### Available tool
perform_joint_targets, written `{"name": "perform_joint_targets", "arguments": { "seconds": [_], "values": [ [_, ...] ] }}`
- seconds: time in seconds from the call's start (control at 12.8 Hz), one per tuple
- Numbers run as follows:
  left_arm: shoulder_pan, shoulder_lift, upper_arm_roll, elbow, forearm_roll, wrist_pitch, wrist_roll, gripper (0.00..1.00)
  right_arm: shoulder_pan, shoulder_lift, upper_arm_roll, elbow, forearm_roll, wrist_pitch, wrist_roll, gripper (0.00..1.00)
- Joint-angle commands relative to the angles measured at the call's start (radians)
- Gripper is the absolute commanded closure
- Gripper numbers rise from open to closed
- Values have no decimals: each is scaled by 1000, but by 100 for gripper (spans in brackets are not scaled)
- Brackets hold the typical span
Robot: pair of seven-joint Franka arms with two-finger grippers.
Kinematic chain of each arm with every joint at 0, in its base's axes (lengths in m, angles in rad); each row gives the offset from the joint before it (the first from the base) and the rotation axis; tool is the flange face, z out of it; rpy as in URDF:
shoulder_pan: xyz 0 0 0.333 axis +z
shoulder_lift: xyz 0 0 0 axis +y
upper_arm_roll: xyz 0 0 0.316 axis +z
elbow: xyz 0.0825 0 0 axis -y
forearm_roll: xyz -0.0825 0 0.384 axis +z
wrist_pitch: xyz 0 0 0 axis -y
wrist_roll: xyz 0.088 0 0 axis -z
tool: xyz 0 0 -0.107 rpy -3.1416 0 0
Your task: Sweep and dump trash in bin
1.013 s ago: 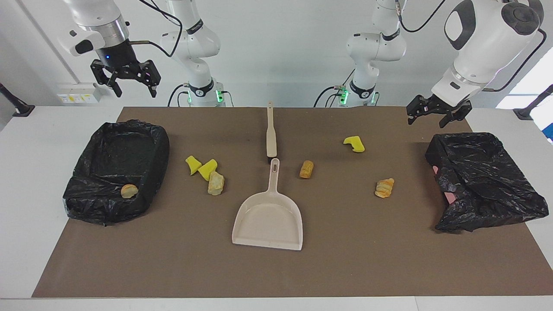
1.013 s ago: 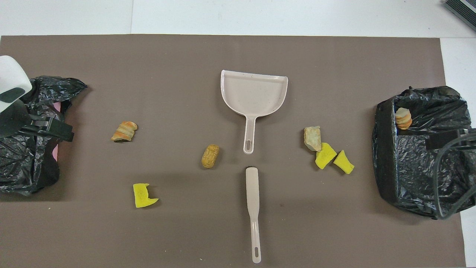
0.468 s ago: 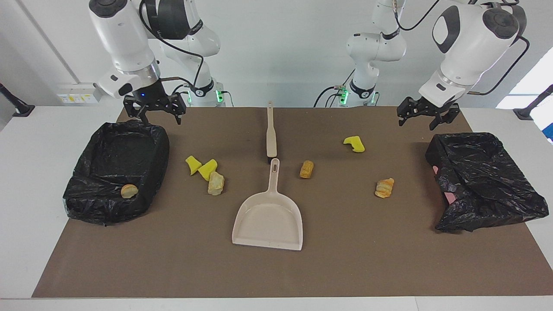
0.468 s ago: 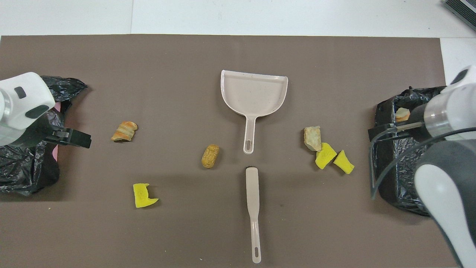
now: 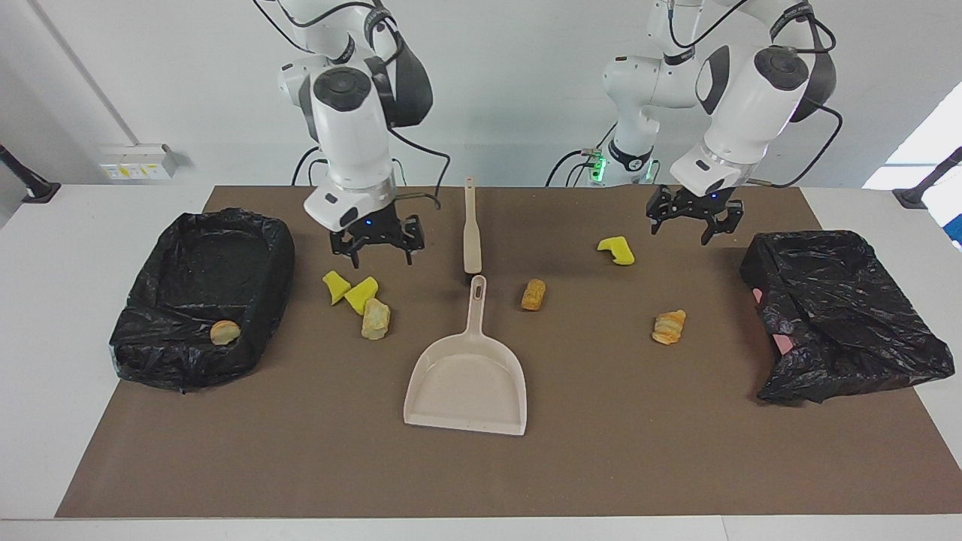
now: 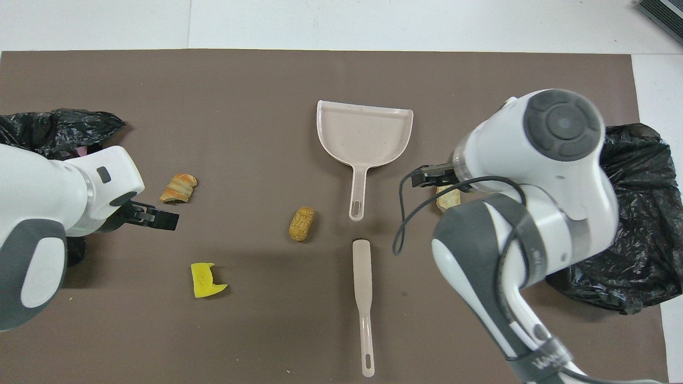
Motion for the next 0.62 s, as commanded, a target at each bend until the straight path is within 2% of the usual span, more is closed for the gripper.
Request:
{"name": "perform_joint_targets", "arguments": {
  "seconds": [0.0,0.23,0.55],
  "values": [
    [-51,-40,11,-151,-3,138,-5,0,6,99,-5,53,88,65,58,0],
    [-146,-37,13,-282,-3,209,-38,0,77,211,-4,134,112,107,196,0],
    [-270,-42,11,-406,-3,324,-172,0,118,262,2,112,112,194,172,0]
  ]
}}
